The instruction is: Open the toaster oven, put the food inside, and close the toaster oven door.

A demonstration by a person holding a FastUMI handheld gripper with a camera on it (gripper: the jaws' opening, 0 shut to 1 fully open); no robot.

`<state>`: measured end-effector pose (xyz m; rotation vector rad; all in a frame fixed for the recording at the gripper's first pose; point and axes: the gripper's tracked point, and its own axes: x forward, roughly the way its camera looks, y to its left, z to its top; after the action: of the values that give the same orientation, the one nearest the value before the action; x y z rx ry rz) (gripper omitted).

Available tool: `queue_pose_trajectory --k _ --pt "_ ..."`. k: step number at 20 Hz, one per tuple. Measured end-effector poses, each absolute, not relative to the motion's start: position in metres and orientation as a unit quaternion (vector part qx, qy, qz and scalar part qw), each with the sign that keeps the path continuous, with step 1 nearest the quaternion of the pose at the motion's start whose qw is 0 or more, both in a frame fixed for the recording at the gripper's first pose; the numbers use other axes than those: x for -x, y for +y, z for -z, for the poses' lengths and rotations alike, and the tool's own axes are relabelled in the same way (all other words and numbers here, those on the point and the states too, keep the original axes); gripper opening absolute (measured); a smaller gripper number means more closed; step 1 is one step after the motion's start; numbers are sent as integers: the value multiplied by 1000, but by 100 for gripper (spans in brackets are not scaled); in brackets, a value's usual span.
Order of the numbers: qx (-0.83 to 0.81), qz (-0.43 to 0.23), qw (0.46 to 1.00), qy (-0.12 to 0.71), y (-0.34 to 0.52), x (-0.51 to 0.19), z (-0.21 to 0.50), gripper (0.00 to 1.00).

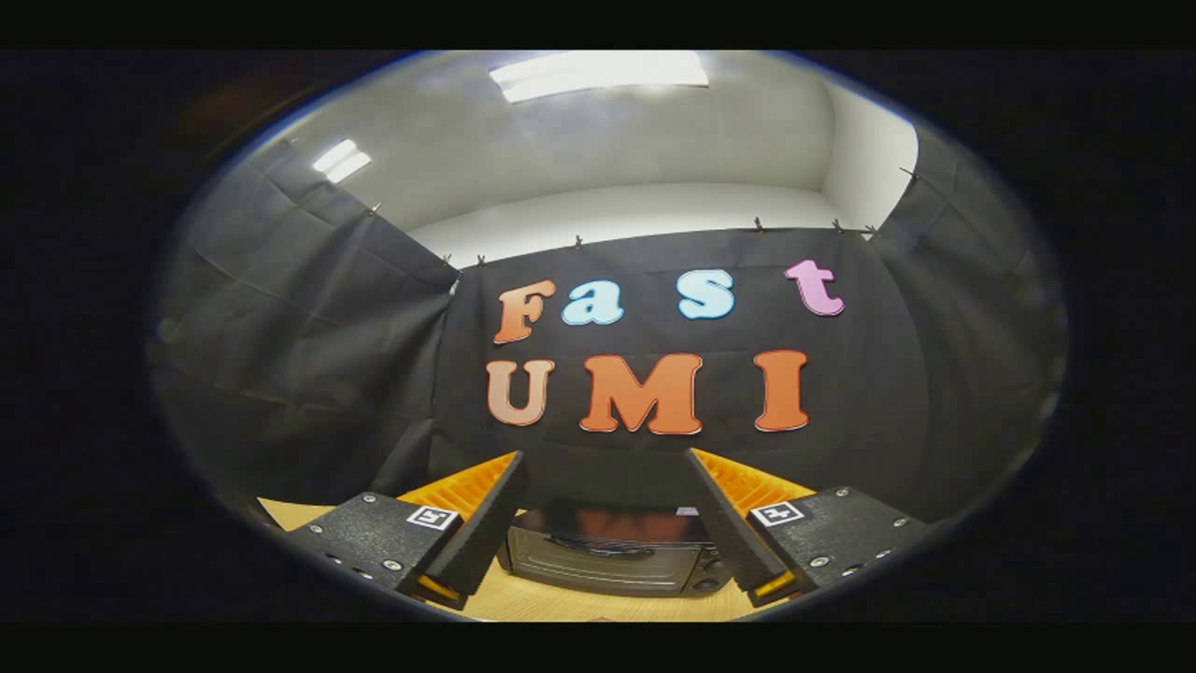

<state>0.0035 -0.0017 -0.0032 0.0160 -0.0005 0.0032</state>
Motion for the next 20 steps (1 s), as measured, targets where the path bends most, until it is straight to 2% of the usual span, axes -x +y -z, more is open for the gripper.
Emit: queue_pose_trajectory --k 11,20 --pt "-30 9 999 24 -8 -21 29 98" --pt "-63 5 993 97 0 -59 101 98"
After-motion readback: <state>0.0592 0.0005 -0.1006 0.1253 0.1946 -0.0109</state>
